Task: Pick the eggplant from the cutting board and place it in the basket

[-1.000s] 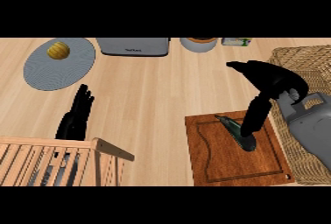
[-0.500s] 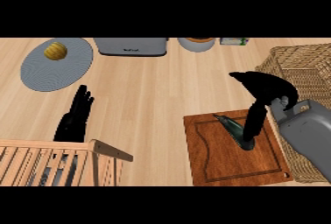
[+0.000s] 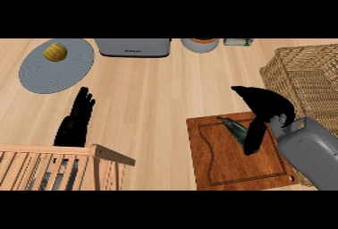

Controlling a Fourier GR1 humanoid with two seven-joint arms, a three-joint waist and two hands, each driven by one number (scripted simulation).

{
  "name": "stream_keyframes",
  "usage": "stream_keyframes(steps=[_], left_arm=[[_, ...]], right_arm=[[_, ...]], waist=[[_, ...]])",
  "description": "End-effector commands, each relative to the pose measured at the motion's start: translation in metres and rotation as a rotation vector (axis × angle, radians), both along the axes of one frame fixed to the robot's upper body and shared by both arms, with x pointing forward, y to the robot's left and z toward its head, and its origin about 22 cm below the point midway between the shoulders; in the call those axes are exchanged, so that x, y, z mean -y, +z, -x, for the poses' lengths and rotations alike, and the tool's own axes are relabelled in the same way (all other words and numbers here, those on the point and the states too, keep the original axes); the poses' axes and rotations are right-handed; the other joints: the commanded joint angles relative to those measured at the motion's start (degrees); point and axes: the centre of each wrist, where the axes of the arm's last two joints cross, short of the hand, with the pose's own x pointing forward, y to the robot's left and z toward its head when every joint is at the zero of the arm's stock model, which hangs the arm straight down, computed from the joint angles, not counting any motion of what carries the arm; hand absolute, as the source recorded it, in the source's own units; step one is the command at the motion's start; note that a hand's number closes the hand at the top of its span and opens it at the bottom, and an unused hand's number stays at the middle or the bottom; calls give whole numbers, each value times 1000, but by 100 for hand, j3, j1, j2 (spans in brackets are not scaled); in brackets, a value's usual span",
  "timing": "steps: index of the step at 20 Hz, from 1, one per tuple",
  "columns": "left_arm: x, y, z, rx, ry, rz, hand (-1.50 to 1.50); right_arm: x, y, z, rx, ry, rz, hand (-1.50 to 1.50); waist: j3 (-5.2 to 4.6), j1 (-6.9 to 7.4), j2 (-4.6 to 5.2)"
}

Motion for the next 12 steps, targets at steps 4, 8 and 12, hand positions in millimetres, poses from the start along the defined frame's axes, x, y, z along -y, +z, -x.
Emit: stream_keyframes(steps=[4,8,12], left_arm=[[10,15,10,107,-33,6,0],[-2,20,15,115,-44,5,0],[22,16,2,114,-25,12,0]], right_arm=[[-6,-21,9,20,-36,64,-150],[-3,-32,5,19,-40,73,-150],[-8,-31,-2,26,-53,61,-150]], waist=[[165,39,-97],[166,92,-95],[165,40,-83]])
